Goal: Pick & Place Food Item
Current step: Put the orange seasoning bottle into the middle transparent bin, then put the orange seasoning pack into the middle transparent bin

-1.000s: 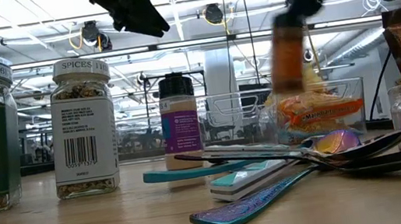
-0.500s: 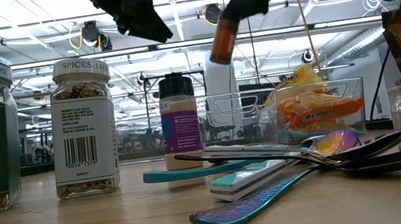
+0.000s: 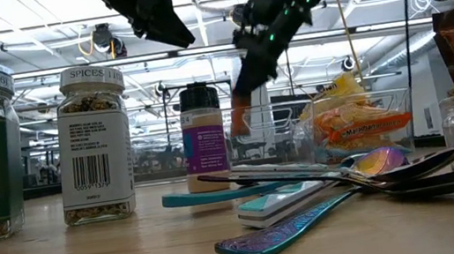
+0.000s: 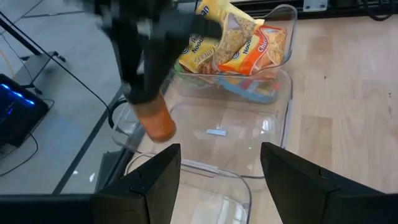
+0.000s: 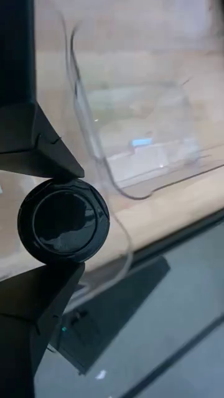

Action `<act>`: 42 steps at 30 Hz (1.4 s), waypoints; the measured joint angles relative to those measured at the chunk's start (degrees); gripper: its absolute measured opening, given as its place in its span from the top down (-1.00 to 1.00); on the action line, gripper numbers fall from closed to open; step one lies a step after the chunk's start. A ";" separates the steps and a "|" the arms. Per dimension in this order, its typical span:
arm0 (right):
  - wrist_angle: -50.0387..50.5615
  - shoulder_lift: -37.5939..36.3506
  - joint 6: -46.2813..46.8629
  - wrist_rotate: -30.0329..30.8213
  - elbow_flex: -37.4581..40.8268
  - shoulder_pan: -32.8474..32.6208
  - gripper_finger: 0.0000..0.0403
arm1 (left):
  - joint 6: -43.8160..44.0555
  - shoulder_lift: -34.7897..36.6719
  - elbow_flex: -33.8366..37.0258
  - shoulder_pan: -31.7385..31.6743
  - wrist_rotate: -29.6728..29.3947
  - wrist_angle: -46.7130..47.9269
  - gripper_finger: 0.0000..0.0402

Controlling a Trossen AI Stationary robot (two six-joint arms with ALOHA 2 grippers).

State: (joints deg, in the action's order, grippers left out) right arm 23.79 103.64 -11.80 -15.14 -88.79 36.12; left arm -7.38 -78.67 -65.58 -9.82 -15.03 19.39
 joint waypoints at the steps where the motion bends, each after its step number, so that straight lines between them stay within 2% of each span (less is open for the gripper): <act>1: -0.35 1.14 0.01 -0.02 0.00 0.15 0.05 | 0.00 0.00 0.00 0.00 0.00 0.01 -0.14; 10: -2.23 6.88 -0.06 0.20 0.00 0.46 0.04 | -0.44 0.00 0.00 0.00 -0.02 0.03 -0.14; 19: -2.97 7.41 -1.35 0.15 -0.07 0.13 -0.22 | -0.41 0.00 0.00 0.00 -0.02 0.03 -0.14; 26: -2.59 6.93 -2.26 0.25 -0.06 0.02 -0.28 | -0.14 0.00 0.00 0.00 -0.01 0.03 -0.14; 30: 2.37 2.35 -5.79 0.37 0.03 -1.30 -0.29 | 0.17 0.00 -0.02 0.00 -0.02 0.03 -0.14; 34: 12.03 -4.95 -8.31 0.76 0.02 -5.10 -0.29 | 0.17 0.02 -0.02 0.00 -0.02 0.03 -0.14; 38: 24.93 -13.82 -7.63 6.20 0.02 -12.31 -0.28 | 0.17 0.02 -0.02 0.00 -0.02 0.03 -0.14; 42: 37.86 -21.67 1.12 10.92 0.15 -22.85 -0.24 | 0.19 0.02 -0.04 0.00 -0.02 0.03 -0.14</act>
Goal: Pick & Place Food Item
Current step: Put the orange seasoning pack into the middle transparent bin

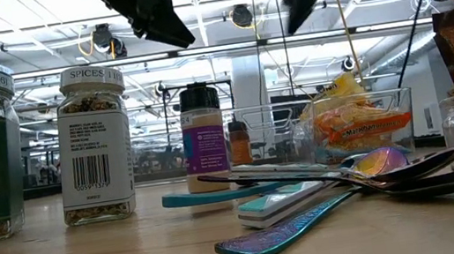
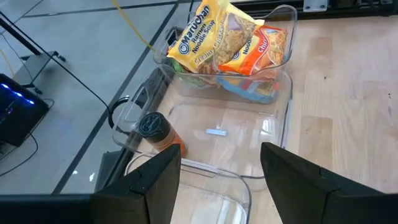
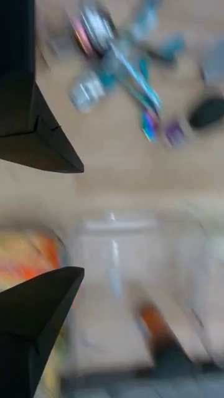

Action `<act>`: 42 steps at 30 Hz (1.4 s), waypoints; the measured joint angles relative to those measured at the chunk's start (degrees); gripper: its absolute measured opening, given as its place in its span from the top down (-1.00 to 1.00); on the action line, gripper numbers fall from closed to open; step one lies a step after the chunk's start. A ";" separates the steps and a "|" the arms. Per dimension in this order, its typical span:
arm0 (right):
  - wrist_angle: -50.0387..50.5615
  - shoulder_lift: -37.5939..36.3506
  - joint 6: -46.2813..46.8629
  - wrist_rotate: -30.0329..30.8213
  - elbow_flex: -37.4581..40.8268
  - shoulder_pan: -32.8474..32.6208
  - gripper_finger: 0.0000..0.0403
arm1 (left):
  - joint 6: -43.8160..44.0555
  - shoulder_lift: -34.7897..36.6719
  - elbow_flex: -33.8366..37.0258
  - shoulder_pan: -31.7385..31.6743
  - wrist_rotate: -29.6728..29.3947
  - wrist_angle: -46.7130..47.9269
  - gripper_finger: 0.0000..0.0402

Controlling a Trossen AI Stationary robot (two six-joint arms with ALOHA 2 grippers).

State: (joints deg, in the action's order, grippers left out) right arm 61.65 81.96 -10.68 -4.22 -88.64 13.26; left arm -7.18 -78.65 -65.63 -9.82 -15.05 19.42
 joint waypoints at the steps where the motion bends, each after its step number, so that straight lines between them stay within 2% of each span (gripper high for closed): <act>1: 2.65 -1.60 3.52 0.97 0.00 -3.14 -0.23 | 0.00 0.00 0.00 0.00 0.00 0.00 -0.14; 6: 13.10 -7.85 25.34 8.26 0.02 -20.09 -0.21 | 0.23 0.00 0.00 0.00 0.00 0.00 -0.14; 11: 16.38 -9.25 44.29 13.74 0.07 -37.62 -0.20 | 1.13 0.00 0.00 0.00 0.00 0.00 -0.14; 15: 11.71 -8.26 52.88 17.49 0.09 -48.12 -0.21 | 2.66 0.00 0.00 0.00 0.01 -0.01 -0.14; 18: 4.65 -7.21 52.66 21.22 0.09 -53.22 -0.21 | 3.42 0.00 0.00 0.00 0.00 -0.26 -0.14; 21: -2.01 -5.77 47.73 22.32 0.09 -55.71 -0.20 | 3.96 0.00 0.00 0.00 0.02 -0.33 -0.14; 23: -2.41 -4.44 46.99 22.22 0.09 -56.20 -0.18 | 4.60 0.00 0.00 -0.01 0.04 -0.34 -0.14; 30: 9.52 1.27 56.37 21.92 1.74 -54.64 -0.13 | 5.88 0.02 0.00 0.15 0.04 -0.02 -0.14; 33: 7.05 2.21 58.23 19.66 6.94 -53.73 -0.10 | 5.99 0.02 0.00 0.15 0.04 -0.02 -0.14; 39: -4.38 1.08 59.69 9.34 19.98 -50.91 -0.01 | 5.99 0.02 0.00 0.15 0.05 -0.02 -0.14; 42: -6.67 0.03 60.16 7.26 23.72 -49.91 0.06 | 5.99 0.02 0.00 0.15 0.07 -0.02 -0.14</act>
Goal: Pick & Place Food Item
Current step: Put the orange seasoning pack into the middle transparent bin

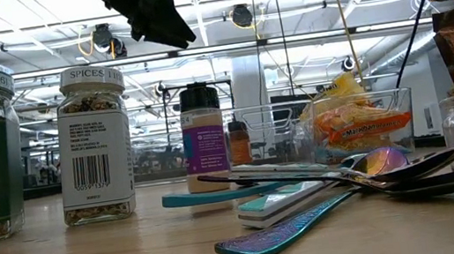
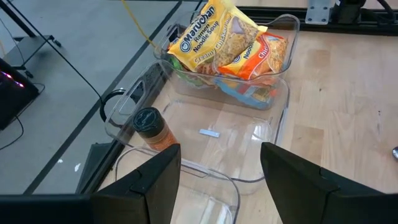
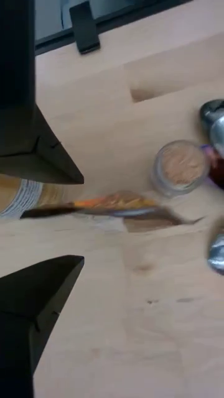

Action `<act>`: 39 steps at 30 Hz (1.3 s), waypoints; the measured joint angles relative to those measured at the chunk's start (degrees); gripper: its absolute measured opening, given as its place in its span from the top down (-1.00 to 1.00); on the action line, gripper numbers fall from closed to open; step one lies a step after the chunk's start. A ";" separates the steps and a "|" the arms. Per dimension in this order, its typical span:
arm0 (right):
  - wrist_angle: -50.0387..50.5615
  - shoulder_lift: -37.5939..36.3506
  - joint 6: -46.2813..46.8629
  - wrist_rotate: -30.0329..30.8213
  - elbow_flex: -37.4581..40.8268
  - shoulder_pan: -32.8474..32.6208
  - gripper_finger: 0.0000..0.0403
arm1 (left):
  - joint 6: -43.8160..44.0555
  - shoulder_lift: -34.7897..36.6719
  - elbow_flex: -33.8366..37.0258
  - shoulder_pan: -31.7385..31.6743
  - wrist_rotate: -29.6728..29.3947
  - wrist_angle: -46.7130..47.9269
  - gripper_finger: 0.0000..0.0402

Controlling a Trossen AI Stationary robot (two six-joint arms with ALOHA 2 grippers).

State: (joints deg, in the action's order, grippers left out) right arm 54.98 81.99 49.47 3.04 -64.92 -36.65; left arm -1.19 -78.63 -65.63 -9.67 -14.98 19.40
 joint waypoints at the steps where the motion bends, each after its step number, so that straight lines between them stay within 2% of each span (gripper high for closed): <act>1: -0.16 -0.38 -0.02 -0.17 0.76 0.21 0.10 | 0.00 0.00 0.00 0.00 0.00 0.00 -0.14; 7: 0.37 -2.74 -1.97 0.05 1.98 1.44 0.39 | 0.00 0.00 0.00 0.00 0.04 0.02 -0.14; 16: -1.31 -3.47 -8.84 -0.25 1.98 3.71 0.96 | 0.00 0.00 0.00 0.00 0.09 0.02 -0.14; 22: -1.62 -5.62 -11.76 -0.32 1.87 6.99 0.99 | -0.02 0.00 0.00 0.00 0.11 0.02 -0.14; 29: -3.56 -13.06 -18.35 -0.20 1.85 13.93 1.00 | -0.27 0.00 0.00 0.02 0.13 0.04 -0.14; 39: -15.26 -20.93 -38.23 -0.12 1.83 31.44 1.00 | -1.49 0.00 0.00 0.02 0.11 0.07 -0.14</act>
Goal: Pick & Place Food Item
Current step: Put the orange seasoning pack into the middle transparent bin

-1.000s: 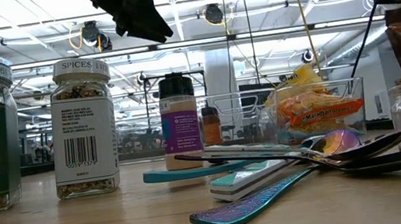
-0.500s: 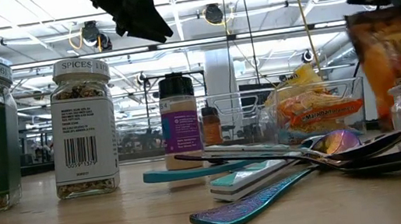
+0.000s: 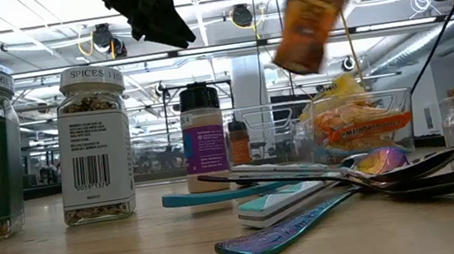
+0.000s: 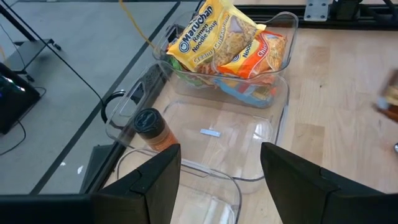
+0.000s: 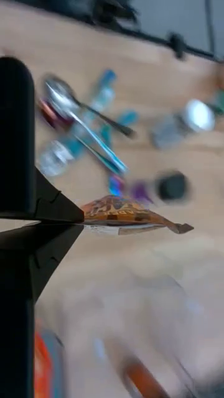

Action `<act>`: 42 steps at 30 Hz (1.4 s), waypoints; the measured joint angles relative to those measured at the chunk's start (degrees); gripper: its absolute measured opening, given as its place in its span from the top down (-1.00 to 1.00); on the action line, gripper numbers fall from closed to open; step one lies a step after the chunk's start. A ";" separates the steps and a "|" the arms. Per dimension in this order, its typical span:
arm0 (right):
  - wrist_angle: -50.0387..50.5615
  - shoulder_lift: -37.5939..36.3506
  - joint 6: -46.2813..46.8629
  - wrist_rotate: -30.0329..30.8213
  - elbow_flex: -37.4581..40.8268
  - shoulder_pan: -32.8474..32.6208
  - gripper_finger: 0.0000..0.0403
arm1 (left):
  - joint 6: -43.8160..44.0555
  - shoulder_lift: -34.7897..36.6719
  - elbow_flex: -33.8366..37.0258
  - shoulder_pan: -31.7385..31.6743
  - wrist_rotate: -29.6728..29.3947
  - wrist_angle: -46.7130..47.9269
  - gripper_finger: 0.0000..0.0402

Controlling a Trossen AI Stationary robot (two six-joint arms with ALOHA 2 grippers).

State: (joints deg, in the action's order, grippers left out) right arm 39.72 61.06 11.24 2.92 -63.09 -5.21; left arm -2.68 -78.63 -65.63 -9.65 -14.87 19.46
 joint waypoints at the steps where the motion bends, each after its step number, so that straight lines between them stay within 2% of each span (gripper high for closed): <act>1: -1.58 -0.15 -2.36 -0.04 0.00 2.09 1.00 | -0.02 0.00 0.00 0.00 0.00 0.00 -0.14; 5: -6.81 0.24 -9.65 -4.26 -0.22 11.39 1.00 | -0.04 0.00 0.00 -0.02 0.00 0.00 -0.14; 9: -6.44 3.91 -14.37 -10.24 -4.50 21.38 1.00 | -0.09 0.00 0.00 0.00 -0.02 0.00 -0.14; 14: -3.30 11.84 -19.31 -11.06 -12.92 31.10 1.00 | -0.11 0.00 0.00 0.00 -0.13 -0.01 -0.14; 20: 1.72 22.98 -24.22 -10.99 -20.22 39.18 1.00 | -0.12 0.00 0.00 0.00 -0.13 -0.01 -0.14; 25: 1.99 29.55 -26.69 -10.55 -20.74 42.28 1.00 | -1.34 0.00 0.00 0.00 -0.15 -0.02 -0.14; 30: 0.66 34.83 -27.28 -10.48 -20.76 42.55 1.00 | -1.53 0.00 0.00 -0.01 -0.15 -0.02 -0.14; 37: -1.22 40.06 -28.67 -6.93 -20.76 42.27 1.00 | -1.60 0.00 0.00 0.00 -0.16 -0.02 -0.14; 42: -2.13 41.37 -29.06 -7.06 -20.85 42.27 1.00 | -2.12 0.00 0.00 -0.02 -0.15 -0.02 -0.14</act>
State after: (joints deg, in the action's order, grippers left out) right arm 37.59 102.43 -17.82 -4.14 -83.94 37.06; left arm -4.80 -78.63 -65.63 -9.67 -15.03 19.44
